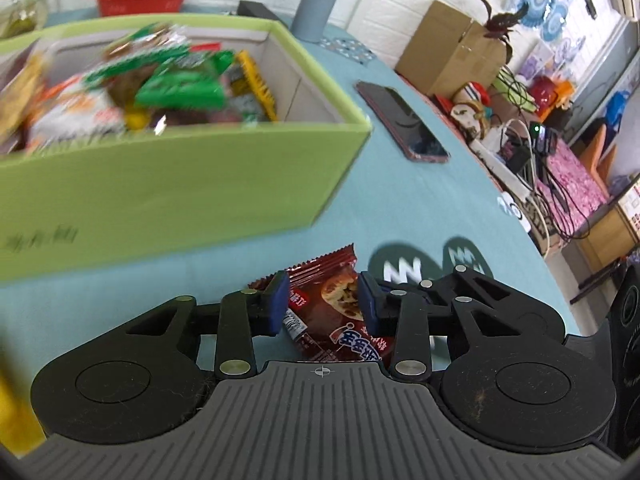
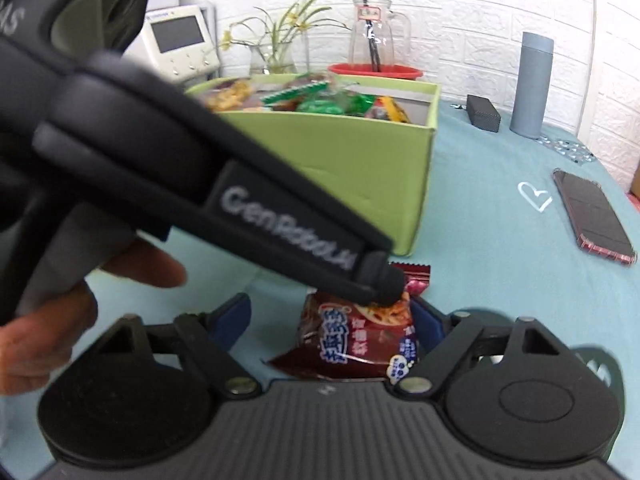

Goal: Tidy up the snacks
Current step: 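Move the left gripper to the brown cookie pack and grasp it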

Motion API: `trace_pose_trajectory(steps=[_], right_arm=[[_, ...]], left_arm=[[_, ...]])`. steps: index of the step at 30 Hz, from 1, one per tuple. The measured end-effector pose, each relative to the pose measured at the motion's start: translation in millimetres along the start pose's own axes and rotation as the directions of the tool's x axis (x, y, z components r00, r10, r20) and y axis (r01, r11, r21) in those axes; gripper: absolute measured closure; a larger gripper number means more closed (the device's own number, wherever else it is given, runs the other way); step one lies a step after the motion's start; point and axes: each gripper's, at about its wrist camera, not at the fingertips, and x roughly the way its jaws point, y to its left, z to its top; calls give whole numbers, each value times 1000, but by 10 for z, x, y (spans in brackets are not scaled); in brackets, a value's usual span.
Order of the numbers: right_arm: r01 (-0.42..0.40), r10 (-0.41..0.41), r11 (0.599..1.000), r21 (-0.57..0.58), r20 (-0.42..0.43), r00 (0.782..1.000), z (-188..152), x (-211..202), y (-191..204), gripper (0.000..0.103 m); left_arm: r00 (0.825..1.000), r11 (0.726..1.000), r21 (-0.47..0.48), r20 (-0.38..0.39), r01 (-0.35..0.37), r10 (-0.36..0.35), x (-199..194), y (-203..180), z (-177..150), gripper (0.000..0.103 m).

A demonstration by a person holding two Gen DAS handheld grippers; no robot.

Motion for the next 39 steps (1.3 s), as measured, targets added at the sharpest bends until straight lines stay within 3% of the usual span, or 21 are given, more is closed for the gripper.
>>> trace_pose_trajectory(steps=[9,15,18,19,23,26,30,33,36,39], right_arm=[[-92,91,995,25,44,995,-426,-479,776,17],[-85,83,996,17,73,994,-565,-648,1048,16],[-44,40,998,34,89,995,-629,-780,1027,14],[-37,34,999,36,89,995,-650,-815,1044,14],[-25,22,999,42,75,997,-678,-814,959,14],[-38,35,999,33,63,997,-684,-792,917,14],[-84,82,996,44,43,996,-615,-684,926,22],[-70,70,997,14,55,996,-620,-720,974,25],[-57,53,997,53,66,996,-608,-732,884,19],[-68,66,997,42,47,997,-586,-657,900,20]], left_arm=[[998,999,-10,45,-36,37,-697,90,-808,86],[995,998,-25,86,-53,55,-1073,177,-1113,75],[992,997,-63,118,-40,48,-1242,226,-1210,58],[992,996,-78,119,-32,41,-1266,238,-1238,57],[998,990,-137,69,10,-1,-1177,256,-1307,62],[998,990,-139,55,-5,13,-1082,218,-1308,65],[999,990,-144,48,-15,22,-1023,247,-1274,78],[998,989,-148,46,-22,29,-1051,278,-1258,77],[997,988,-149,57,-50,59,-1076,305,-1263,69],[997,988,-150,58,-42,51,-1032,304,-1238,68]])
